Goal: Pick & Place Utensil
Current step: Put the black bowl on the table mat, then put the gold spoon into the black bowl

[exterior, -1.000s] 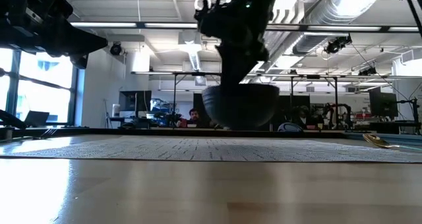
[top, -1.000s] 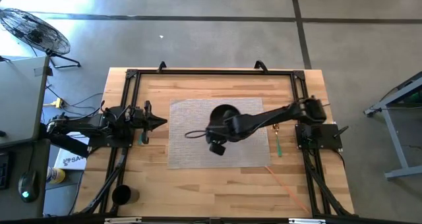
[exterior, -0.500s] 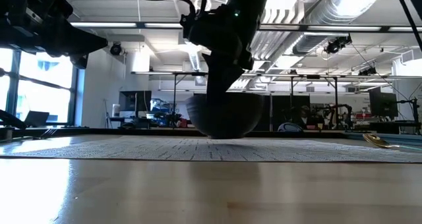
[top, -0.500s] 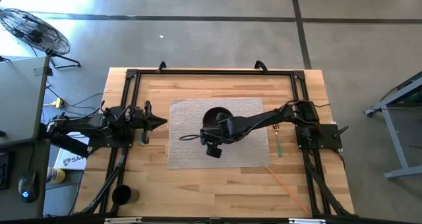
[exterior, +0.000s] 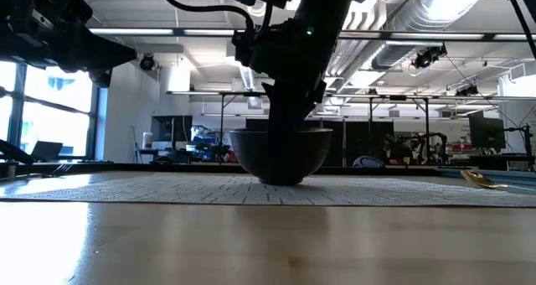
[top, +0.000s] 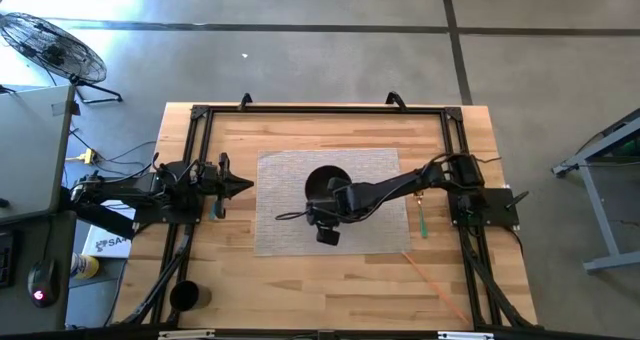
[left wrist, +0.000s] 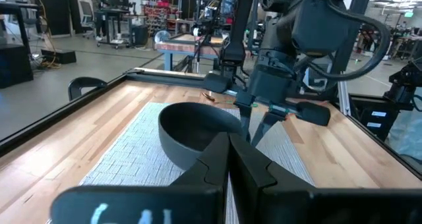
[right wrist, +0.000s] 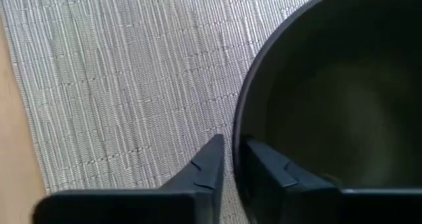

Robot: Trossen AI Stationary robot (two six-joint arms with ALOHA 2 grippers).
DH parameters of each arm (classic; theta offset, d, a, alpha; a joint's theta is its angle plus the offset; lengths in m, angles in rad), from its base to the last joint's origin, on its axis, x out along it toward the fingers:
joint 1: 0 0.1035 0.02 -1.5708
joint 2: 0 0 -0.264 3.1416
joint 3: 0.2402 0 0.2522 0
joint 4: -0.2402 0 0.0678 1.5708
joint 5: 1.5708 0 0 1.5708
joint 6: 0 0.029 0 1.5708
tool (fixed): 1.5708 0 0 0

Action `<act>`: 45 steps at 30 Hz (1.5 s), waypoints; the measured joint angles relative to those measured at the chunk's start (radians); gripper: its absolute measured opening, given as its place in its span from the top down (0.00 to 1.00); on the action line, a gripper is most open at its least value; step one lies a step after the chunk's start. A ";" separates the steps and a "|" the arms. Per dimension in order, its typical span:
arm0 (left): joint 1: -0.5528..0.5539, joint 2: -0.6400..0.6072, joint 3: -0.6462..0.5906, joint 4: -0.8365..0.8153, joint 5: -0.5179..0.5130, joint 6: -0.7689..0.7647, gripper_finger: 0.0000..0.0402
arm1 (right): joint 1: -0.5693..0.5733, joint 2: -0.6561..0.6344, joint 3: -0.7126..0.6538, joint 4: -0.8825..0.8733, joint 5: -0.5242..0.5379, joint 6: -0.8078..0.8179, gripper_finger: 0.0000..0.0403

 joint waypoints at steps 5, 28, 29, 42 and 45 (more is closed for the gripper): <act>0.000 0.000 0.000 0.000 0.000 0.000 0.98 | -0.002 -0.018 0.000 0.000 0.043 0.003 0.74; 0.000 0.000 0.000 0.000 -0.003 0.000 0.98 | 0.056 -0.642 -0.435 -0.403 0.199 0.861 0.40; 0.000 0.000 0.000 0.000 -0.003 0.000 0.98 | 0.055 -0.665 -0.480 -0.403 0.184 0.906 0.40; 0.000 0.000 0.000 0.000 -0.003 0.000 0.98 | 0.033 -0.724 -0.804 -0.359 0.001 1.184 0.40; 0.000 0.000 0.000 0.000 -0.003 0.000 0.98 | 0.028 -0.724 -0.849 -0.298 -0.046 1.187 0.40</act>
